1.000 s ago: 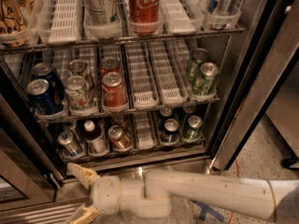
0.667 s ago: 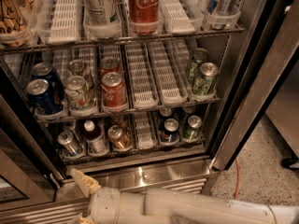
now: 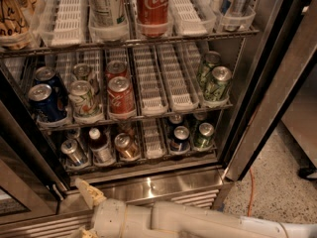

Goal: Pick blue plastic bottle from bottom shelf of fridge

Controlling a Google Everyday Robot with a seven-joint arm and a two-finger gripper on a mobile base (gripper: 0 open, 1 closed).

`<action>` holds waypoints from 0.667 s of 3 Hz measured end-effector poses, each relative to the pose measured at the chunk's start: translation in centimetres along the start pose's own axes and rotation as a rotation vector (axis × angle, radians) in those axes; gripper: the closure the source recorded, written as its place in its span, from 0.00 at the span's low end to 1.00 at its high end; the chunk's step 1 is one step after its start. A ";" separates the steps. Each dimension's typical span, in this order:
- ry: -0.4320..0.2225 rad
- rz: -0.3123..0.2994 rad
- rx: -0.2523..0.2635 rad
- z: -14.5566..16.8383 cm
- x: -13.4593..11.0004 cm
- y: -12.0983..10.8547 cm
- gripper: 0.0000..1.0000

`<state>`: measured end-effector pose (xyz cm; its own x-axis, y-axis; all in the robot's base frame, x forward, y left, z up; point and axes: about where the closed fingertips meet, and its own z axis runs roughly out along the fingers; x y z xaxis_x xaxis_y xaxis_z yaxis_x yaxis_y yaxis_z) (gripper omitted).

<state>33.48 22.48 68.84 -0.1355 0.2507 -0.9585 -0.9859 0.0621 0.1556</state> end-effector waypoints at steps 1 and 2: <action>0.005 0.005 0.063 -0.6 0.1 -0.8 0.00; -0.050 -0.008 0.197 -2.8 -2.4 -2.0 0.00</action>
Offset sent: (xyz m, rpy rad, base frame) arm 0.0360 -0.0543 -0.0333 -0.1028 0.2277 -0.5635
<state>35.51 19.02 70.20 -0.1183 0.2964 -0.9477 -0.9478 0.2509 0.1968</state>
